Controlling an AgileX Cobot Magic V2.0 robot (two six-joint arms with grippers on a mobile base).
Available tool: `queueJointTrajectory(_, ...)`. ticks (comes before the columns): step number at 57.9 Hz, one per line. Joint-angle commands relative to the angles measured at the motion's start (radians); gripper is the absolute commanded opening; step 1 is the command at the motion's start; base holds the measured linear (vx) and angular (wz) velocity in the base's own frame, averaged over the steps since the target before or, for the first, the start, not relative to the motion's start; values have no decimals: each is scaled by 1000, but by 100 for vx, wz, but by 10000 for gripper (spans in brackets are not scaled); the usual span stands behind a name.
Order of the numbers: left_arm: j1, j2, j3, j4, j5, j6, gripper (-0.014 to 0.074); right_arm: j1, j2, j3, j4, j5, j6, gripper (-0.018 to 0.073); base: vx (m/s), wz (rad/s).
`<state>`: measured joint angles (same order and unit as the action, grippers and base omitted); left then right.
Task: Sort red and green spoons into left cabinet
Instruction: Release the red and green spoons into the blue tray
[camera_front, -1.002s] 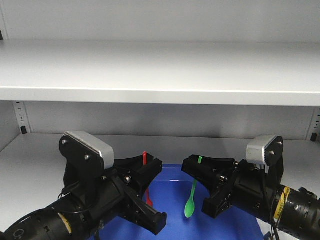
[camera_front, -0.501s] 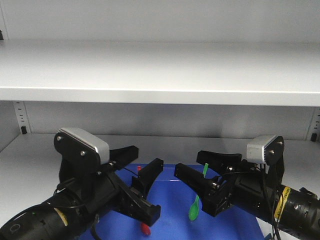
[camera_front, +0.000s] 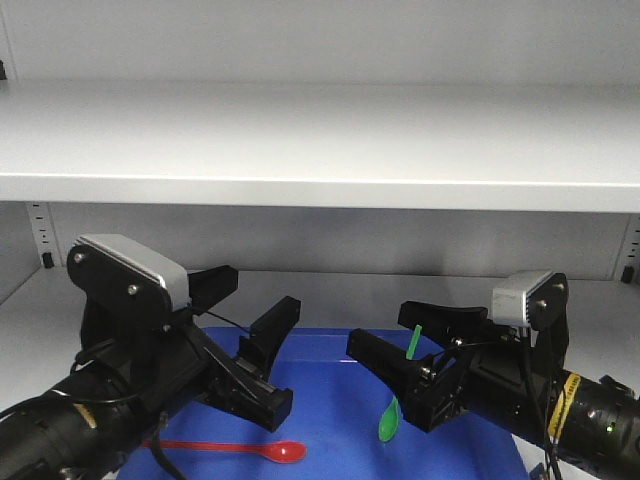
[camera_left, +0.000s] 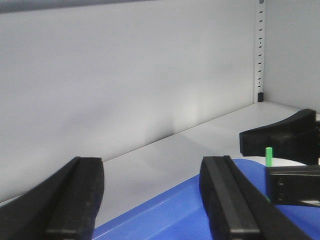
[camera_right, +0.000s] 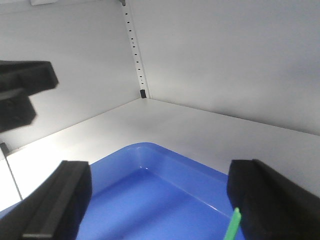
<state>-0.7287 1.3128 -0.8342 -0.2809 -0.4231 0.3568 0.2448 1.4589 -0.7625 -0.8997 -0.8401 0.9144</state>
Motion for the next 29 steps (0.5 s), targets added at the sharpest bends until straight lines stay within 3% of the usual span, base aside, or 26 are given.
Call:
queueJointTrajectory(1,0,-59,-36,-1,-28,2,541,0,-29,-34,39,-59,-10,573,0,0)
queueJointTrajectory(13,0,-124,-36,-1,177,1,517,0,-48,-34,11,-57,2,480,0,0)
queueJointTrajectory(21,0,-179,-36,-1,338,1,420,0,-107,-34,-122,6,42,260,0,0)
queueJointTrajectory(29,0,-229,-36,-1,479,1,233,0,-185,-34,-307,101,196,-18,0,0)
